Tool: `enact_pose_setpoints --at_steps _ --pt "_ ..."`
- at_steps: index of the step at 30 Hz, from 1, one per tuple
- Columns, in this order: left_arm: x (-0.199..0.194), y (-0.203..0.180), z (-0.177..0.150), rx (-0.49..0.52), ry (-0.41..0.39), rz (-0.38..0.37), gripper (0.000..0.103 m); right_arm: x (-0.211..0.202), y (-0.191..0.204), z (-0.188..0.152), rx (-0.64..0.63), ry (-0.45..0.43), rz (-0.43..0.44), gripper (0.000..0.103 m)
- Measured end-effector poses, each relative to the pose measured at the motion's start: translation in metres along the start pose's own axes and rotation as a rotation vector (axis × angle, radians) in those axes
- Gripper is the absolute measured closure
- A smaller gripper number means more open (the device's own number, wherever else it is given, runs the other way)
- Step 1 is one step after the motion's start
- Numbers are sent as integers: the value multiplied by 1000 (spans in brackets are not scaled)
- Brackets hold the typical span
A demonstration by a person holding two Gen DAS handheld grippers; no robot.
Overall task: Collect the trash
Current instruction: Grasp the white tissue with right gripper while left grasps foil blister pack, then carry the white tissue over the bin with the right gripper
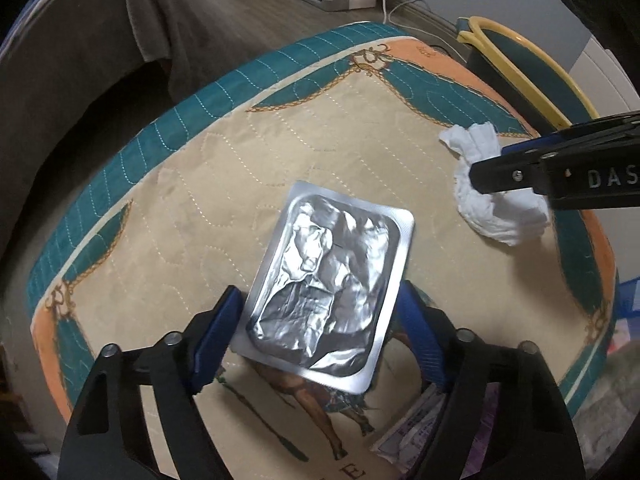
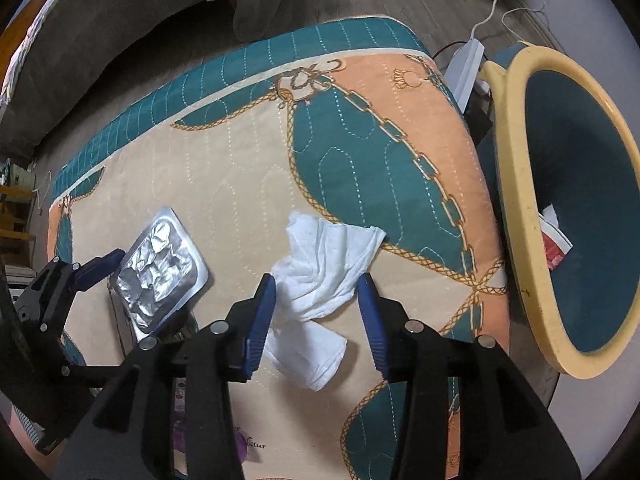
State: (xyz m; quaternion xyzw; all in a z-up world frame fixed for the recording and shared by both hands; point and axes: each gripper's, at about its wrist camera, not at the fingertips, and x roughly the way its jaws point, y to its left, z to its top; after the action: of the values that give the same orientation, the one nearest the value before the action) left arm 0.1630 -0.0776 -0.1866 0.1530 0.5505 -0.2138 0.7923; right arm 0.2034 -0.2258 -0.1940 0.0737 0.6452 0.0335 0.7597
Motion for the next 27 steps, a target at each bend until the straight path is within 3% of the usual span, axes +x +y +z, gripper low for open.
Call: enact_pose_setpoints --at_steps 2,3,4,8,14,21,27 --pt "-1 0 0 8 2 2 30 0 3 -1 -18 -3 -11 66" --pt "-2 -1 -1 12 3 4 31 0 5 -1 -26 -4 -17 71" --pt "-3 -1 -1 14 5 7 31 -2 5 -1 -32 -5 -20 84" --pt "-6 -7 -4 28 14 20 33 -7 2 -1 -19 -10 7 100" --pt "-20 -8 -2 1 -9 43 34 -40 -4 -6 -23 -76 42 102" --pt "-64 -14 6 -42 -115 36 34 -84 -16 -5 16 -174 85 102" --pt "-93 -13 2 -80 -149 57 34 -60 -5 -9 -16 -101 75 102"
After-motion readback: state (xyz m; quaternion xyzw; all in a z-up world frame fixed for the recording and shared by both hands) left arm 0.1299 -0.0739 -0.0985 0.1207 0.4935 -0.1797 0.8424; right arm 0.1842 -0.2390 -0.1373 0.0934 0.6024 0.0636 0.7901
